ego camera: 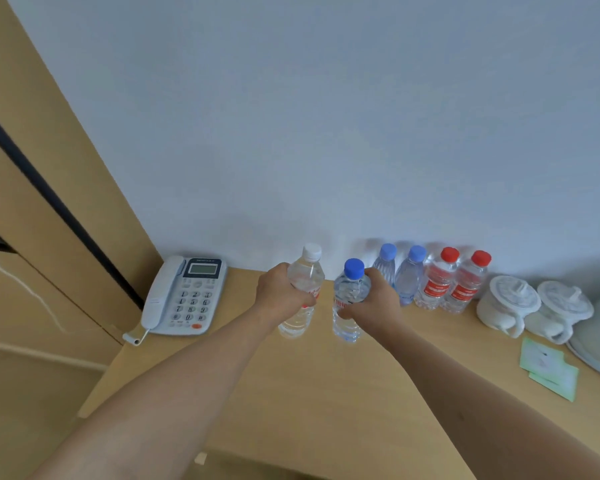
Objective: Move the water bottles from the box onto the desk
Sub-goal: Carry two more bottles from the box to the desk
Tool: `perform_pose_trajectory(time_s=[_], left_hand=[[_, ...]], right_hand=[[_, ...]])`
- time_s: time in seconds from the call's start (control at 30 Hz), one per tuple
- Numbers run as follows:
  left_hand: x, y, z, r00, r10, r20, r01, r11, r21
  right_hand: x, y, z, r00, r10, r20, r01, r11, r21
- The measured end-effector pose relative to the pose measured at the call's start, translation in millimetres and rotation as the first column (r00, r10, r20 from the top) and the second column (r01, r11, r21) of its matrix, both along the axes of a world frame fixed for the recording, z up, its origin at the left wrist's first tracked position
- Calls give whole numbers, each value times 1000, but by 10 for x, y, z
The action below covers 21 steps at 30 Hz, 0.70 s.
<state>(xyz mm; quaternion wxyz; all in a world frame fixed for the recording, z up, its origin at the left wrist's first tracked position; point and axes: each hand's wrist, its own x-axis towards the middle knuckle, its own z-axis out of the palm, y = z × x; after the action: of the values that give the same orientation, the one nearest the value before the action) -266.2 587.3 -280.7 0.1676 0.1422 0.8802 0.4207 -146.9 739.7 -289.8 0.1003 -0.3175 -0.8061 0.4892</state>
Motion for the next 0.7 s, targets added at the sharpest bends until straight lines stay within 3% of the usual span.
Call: perform_pose_trajectory(time_s=[0.23, 0.47, 0.57, 0.7], left_hand=[[-452, 293, -234, 990, -53, 132, 49, 998, 29], [-727, 528, -324, 974, -134, 185, 126, 991, 54], [-783, 631, -367, 969, -191, 160, 182, 981, 64], [-853, 670, -389, 971, -213, 107, 212, 977, 17]], right_hand=[[-506, 293, -231, 999, 12, 39, -14, 999, 53], [-748, 366, -249, 995, -95, -4, 95, 995, 42], [-786, 388, -163, 998, -57, 3, 56, 987, 153], [-883, 455, -17, 990, 85, 113, -119, 935, 334]])
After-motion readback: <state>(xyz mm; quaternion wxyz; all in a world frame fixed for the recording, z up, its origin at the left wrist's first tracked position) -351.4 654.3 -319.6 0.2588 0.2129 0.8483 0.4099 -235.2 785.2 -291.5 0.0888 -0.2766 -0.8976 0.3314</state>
